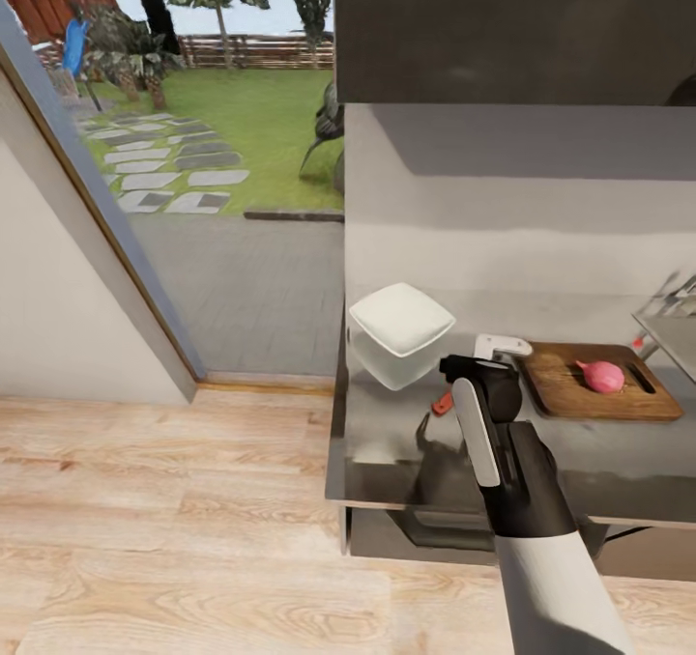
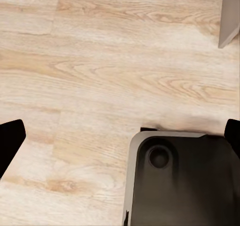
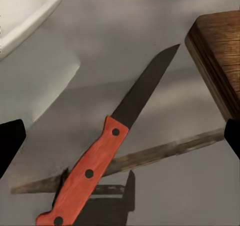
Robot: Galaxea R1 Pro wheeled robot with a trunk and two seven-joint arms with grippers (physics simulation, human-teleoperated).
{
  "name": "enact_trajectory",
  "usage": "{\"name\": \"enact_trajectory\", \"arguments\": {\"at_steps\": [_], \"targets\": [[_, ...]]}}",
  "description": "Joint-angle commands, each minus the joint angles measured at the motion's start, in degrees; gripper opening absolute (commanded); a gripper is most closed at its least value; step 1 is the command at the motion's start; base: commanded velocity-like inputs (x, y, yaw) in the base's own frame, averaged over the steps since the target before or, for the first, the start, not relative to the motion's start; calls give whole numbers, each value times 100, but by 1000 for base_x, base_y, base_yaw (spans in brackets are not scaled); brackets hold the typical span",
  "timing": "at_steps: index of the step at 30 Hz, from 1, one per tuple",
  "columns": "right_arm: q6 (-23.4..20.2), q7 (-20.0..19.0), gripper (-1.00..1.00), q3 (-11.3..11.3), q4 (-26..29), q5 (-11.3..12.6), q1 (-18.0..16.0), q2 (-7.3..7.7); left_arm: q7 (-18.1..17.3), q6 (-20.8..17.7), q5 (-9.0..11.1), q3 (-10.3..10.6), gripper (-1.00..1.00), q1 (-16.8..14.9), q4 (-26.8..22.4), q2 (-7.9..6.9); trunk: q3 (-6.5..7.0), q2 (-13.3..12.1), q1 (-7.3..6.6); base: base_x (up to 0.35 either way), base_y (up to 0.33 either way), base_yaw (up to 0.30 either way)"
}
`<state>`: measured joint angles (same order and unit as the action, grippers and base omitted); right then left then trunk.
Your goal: In the kitchen, take the Vidalia onion out of the sink, dice it on the chopping board with the paring knife, put the diced onion into the bowl on the countertop, then place both the paring knife and the chopping board into the sink.
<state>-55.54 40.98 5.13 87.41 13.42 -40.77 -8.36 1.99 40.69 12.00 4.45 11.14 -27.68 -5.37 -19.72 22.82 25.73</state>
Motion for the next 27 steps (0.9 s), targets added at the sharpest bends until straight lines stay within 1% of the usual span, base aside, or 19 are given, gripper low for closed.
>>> {"name": "enact_trajectory", "arguments": {"at_steps": [1, 6, 9, 27], "targets": [[-17, 60, 100, 6, 4, 54, -5, 0, 21, 9, 50, 47, 100, 2, -10, -8, -9, 10, 6, 207, -5, 0], [-11, 60, 100, 8, -12, 54, -1, -6, 21, 9, 48, 47, 100, 2, -10, -8, -10, 10, 6, 111, -1, 0], [6, 60, 100, 7, -119, 54, 0, -4, 21, 9, 47, 47, 100, 2, -10, -8, -26, 10, 6, 16, 0, 0], [87, 60, 100, 6, -273, 63, -1, 1, 21, 4, 43, 47, 100, 2, -10, -8, -173, 10, 6, 1, 0, 0]]}}
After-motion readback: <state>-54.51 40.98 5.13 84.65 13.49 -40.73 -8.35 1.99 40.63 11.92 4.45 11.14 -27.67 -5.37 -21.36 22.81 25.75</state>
